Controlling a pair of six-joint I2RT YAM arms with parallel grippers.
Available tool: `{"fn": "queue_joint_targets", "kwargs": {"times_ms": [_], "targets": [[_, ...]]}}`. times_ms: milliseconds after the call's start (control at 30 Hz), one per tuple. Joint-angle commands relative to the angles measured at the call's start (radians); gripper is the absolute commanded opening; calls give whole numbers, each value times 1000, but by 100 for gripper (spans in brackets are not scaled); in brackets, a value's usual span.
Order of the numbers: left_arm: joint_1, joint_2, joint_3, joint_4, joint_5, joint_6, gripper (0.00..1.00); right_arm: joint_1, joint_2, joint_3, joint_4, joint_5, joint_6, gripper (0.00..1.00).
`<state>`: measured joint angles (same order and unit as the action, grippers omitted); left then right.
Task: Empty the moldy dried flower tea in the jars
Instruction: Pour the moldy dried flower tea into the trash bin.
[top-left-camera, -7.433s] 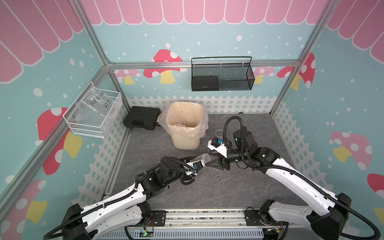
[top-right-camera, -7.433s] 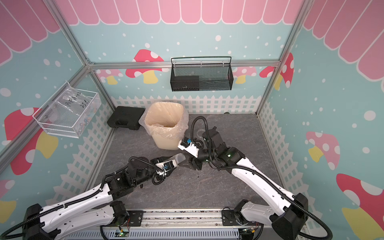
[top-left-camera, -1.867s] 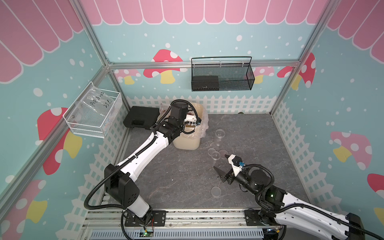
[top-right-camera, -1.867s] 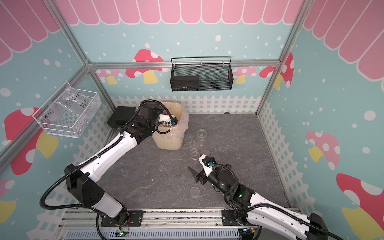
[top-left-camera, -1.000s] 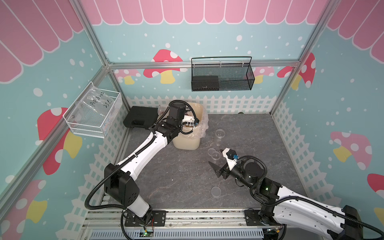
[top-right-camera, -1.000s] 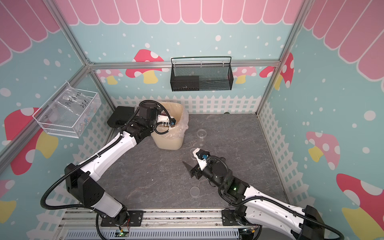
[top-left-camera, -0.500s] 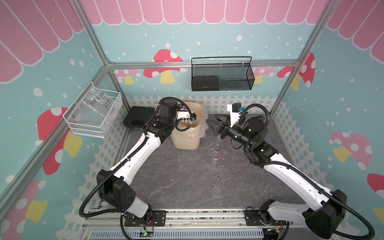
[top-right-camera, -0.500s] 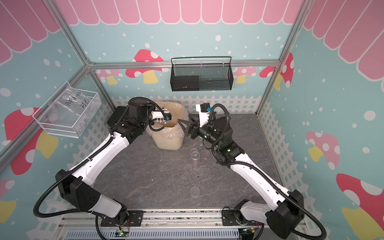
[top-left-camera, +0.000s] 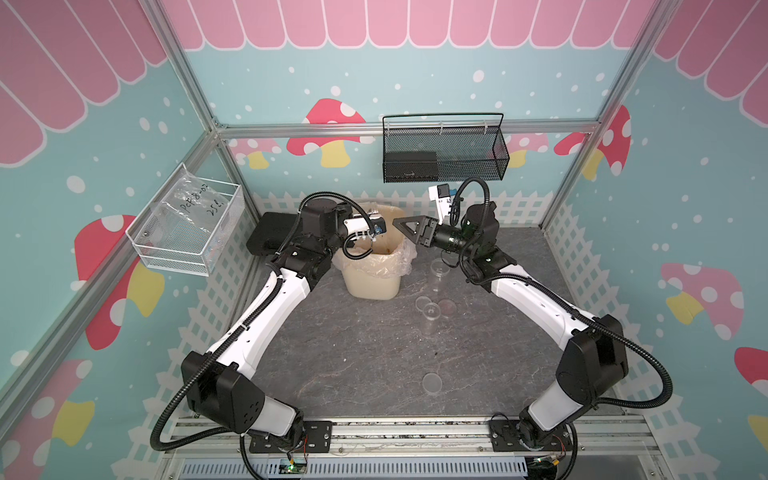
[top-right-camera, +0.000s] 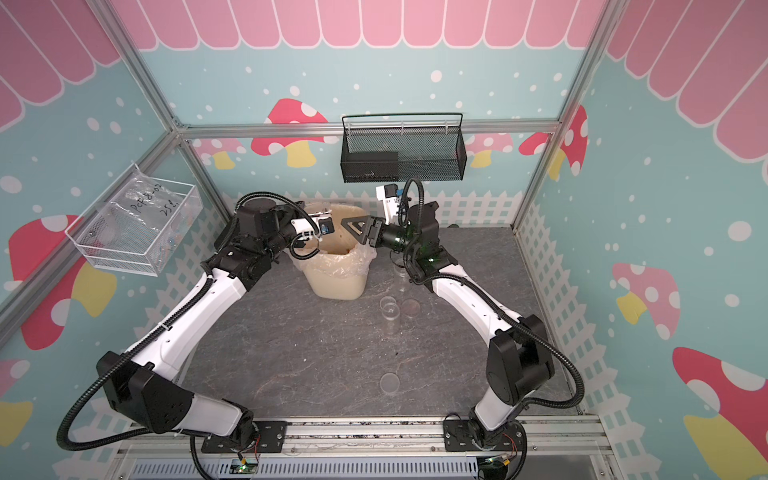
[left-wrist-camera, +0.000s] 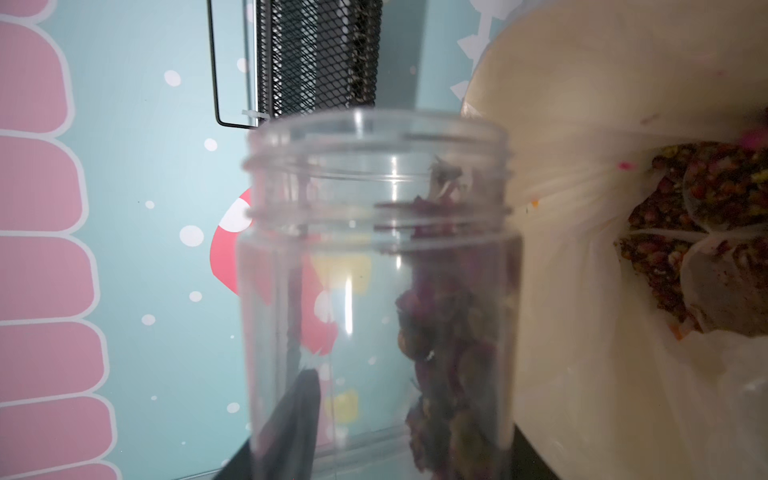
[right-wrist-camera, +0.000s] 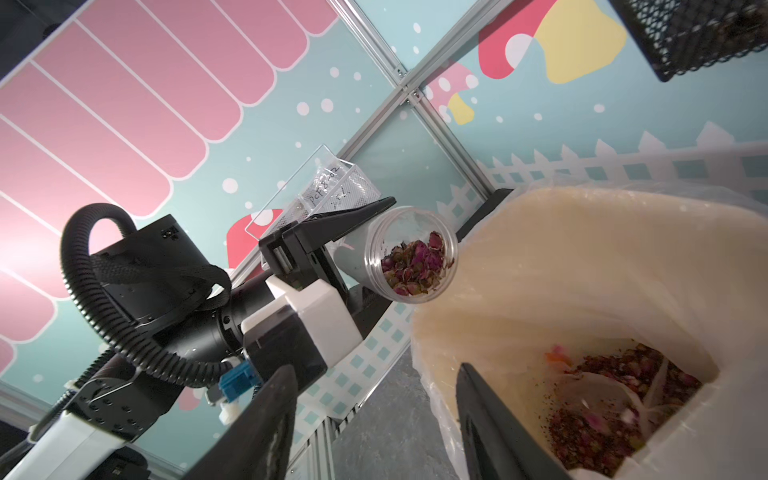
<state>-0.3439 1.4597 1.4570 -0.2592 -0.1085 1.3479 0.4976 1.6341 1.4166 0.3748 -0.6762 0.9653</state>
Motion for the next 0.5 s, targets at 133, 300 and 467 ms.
{"fn": "queue_joint_targets", "kwargs": {"times_ms": [133,300,467], "targets": [[25,-51,-63,100,166,-147,22,1,42,89,65,-53,73,62],[35,-71,-99,156,246,-237,22,2,72,137,-3,-31,32,62],[49,-91,-133,219,333,-341,22,2,82,174,-82,3,-45,62]]}}
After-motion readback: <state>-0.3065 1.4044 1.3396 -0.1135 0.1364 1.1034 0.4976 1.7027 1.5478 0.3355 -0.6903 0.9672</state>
